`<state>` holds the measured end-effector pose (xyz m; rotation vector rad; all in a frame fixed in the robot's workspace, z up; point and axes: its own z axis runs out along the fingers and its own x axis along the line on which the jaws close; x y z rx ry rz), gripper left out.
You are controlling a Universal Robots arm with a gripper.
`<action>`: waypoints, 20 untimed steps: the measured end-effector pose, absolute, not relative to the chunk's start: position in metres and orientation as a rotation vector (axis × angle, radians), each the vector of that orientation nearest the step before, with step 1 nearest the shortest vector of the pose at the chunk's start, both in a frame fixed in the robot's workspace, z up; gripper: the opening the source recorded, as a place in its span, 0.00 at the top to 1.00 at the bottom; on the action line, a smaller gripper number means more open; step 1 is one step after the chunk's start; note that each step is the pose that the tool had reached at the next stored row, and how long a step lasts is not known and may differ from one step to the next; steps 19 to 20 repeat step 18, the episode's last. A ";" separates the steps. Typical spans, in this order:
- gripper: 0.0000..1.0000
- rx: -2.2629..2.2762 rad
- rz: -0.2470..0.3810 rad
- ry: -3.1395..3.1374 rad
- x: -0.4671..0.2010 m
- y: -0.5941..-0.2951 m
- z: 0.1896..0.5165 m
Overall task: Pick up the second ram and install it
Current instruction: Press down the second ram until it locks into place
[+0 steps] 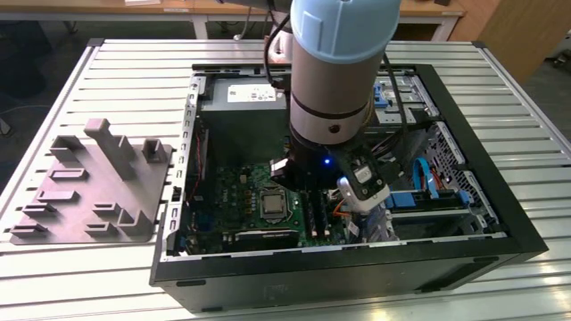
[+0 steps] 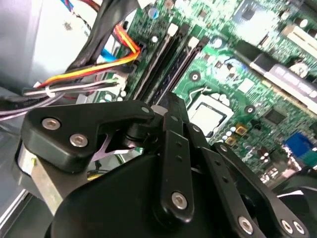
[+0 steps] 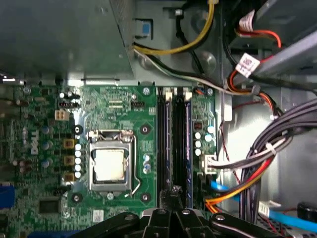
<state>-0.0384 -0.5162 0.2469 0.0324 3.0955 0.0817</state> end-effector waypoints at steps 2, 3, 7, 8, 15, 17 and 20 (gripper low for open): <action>0.90 0.032 0.081 3.096 -0.039 -0.513 0.247; 0.90 0.032 0.082 3.096 -0.039 -0.512 0.247; 0.90 0.032 0.082 3.096 -0.039 -0.512 0.254; 0.90 0.032 0.082 3.096 -0.039 -0.512 0.256; 0.90 0.032 0.082 3.096 -0.039 -0.512 0.262; 0.90 0.032 0.082 3.096 -0.039 -0.512 0.262; 0.90 0.032 0.082 3.096 -0.039 -0.512 0.263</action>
